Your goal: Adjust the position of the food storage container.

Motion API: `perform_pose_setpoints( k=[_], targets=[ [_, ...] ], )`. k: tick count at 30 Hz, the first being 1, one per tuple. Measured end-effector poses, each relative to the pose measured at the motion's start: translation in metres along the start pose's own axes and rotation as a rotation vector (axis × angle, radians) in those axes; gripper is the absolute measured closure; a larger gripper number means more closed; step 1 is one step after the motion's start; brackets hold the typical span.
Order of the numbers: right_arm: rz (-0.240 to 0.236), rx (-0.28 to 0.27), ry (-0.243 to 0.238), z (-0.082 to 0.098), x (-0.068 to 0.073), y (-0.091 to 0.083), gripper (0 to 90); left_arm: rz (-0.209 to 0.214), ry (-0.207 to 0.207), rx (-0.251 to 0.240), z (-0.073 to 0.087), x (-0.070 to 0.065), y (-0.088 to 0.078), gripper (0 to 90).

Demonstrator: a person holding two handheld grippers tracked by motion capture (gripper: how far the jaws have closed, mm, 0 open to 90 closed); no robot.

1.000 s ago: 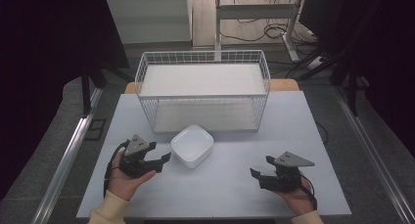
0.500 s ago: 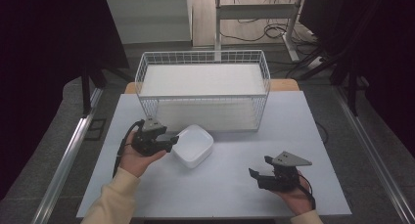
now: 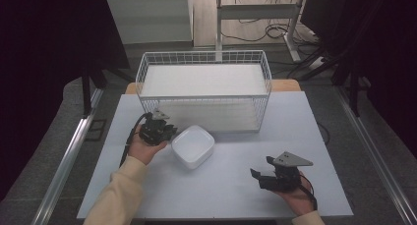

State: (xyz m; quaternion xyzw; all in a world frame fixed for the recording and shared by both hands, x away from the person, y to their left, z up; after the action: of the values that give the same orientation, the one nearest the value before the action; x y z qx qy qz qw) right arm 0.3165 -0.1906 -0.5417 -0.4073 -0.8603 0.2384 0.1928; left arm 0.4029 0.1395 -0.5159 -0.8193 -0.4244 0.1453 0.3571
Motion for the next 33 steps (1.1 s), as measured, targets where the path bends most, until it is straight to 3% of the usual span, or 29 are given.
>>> perform_pose_setpoints(
  k=[5,9,22,33],
  targets=[
    [0.004,0.003,-0.005,0.0,-0.001,0.0,24.4,-0.002,0.026,0.057,0.003,0.004,0.018,88.0],
    [0.006,0.002,0.004,0.0,-0.001,0.001,24.4,0.038,0.018,0.088,0.008,0.0,0.034,89.7],
    [0.009,0.01,0.003,0.001,0.001,0.002,24.5,0.061,0.019,0.107,0.011,0.0,0.033,90.0],
    [0.023,0.014,0.007,0.002,-0.003,0.001,24.7,0.113,0.048,0.106,0.017,-0.016,0.025,89.9]
  ],
)
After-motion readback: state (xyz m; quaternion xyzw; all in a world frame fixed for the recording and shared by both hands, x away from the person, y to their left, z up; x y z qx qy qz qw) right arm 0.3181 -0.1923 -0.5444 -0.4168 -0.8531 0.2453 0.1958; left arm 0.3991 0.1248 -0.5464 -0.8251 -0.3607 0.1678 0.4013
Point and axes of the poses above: each handheld gripper's, and its own axes: y roughly forward along the jaws, z roughly out of its underside, x roughly to its left, the point moved 8 cm from there along y, roughly forward along the jaws, and after that the axes turned 6 degrees about y, right-handed, at the moved point
